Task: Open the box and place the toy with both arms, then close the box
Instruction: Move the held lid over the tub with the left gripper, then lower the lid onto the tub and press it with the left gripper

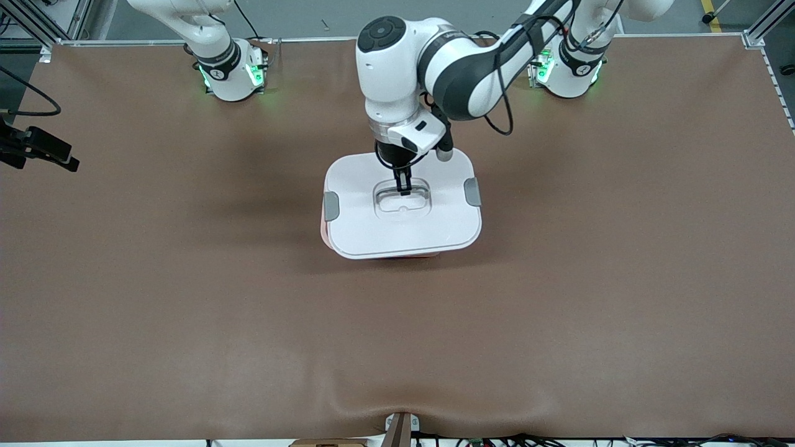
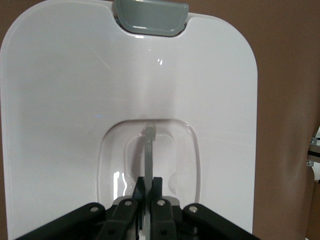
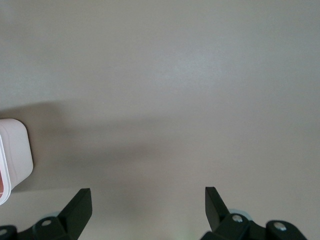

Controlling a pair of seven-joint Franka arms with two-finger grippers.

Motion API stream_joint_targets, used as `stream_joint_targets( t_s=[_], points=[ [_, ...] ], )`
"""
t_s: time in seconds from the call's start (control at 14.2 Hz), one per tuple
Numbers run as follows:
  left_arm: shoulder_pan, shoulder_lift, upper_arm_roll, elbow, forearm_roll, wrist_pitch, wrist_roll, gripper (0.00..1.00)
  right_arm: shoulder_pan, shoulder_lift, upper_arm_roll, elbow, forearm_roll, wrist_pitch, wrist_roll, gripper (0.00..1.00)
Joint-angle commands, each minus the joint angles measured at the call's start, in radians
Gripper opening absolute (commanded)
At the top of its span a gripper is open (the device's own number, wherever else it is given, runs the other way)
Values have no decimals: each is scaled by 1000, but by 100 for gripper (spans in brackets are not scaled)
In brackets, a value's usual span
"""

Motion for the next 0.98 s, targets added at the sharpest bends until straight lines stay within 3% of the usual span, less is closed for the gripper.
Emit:
stream_joint_targets(
  t_s=[0.0, 0.63, 0.91],
  points=[
    [-31, 22, 5, -2, 66, 38, -125, 0, -8, 6, 7, 19, -9, -13, 15, 100],
    [-88, 115, 5, -1, 219, 57, -180, 0, -5, 6, 7, 21, -9, -16, 15, 100],
    [-96, 120, 5, -18, 227, 63, -188, 0, -10, 4, 6, 21, -4, -15, 17, 100]
  ],
)
